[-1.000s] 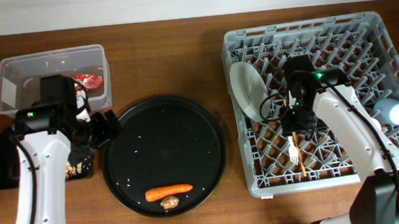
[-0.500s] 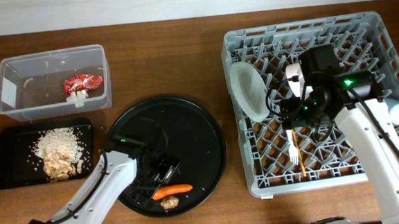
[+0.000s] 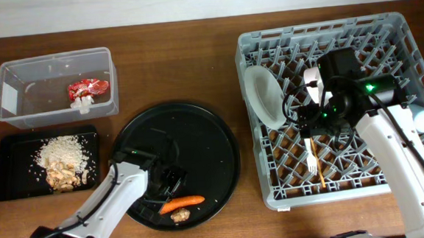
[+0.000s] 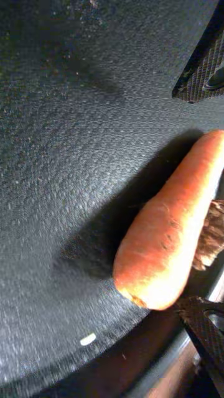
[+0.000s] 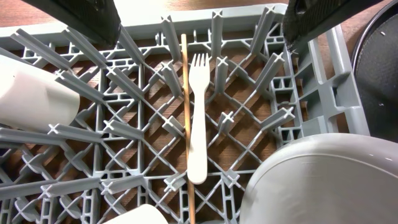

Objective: Sort waste into correct bins and load items into the dishwasher rack
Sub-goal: 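Grasp the carrot with the left gripper and drop it on the black tray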

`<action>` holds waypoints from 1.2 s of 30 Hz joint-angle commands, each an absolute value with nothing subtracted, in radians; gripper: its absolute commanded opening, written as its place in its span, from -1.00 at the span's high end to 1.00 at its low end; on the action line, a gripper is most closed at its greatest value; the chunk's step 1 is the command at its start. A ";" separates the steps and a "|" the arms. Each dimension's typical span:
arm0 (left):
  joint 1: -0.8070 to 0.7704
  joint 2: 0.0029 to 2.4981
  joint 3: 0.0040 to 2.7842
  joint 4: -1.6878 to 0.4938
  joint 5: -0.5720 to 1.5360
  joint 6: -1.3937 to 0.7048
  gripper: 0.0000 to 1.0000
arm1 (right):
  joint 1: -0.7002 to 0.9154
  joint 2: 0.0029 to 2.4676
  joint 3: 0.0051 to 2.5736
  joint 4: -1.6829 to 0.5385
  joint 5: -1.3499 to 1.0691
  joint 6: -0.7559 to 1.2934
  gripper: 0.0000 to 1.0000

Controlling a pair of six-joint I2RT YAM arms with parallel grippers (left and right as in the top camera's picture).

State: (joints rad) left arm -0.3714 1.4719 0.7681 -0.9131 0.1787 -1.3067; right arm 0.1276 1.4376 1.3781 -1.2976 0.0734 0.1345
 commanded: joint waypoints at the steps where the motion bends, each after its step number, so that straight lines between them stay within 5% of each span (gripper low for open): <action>1: -0.384 1.521 0.731 -0.857 0.156 -1.321 -0.98 | 0.122 1.444 1.390 -1.299 0.068 0.135 -0.73; 4: -0.384 1.537 0.731 -0.814 0.124 -1.320 -0.97 | 0.122 1.444 1.390 -1.299 0.068 0.135 -0.72; 7: -0.384 1.537 0.731 -0.800 0.030 -1.320 -0.34 | 0.122 1.444 1.390 -1.299 0.068 0.135 -0.73; 15: -0.384 1.537 0.731 -0.781 0.029 -1.319 0.40 | 0.122 1.444 1.390 -1.298 0.068 0.135 -0.72; 24: -0.245 1.525 0.929 -0.861 -0.088 -1.008 0.64 | 0.122 1.444 1.390 -1.309 0.068 0.135 -0.72; 29: 0.039 1.503 1.143 -0.959 -0.181 -0.801 0.64 | 0.122 1.444 1.390 -1.310 0.068 0.135 -0.72; 36: 0.472 1.503 1.167 -0.888 -0.234 -0.790 0.62 | 0.122 1.444 1.390 -1.310 0.068 0.135 -0.73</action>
State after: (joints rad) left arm 0.3798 1.5223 1.1511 -0.9081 -0.1783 -0.8131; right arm 0.1276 1.4391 1.3781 -1.3090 0.0696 0.1349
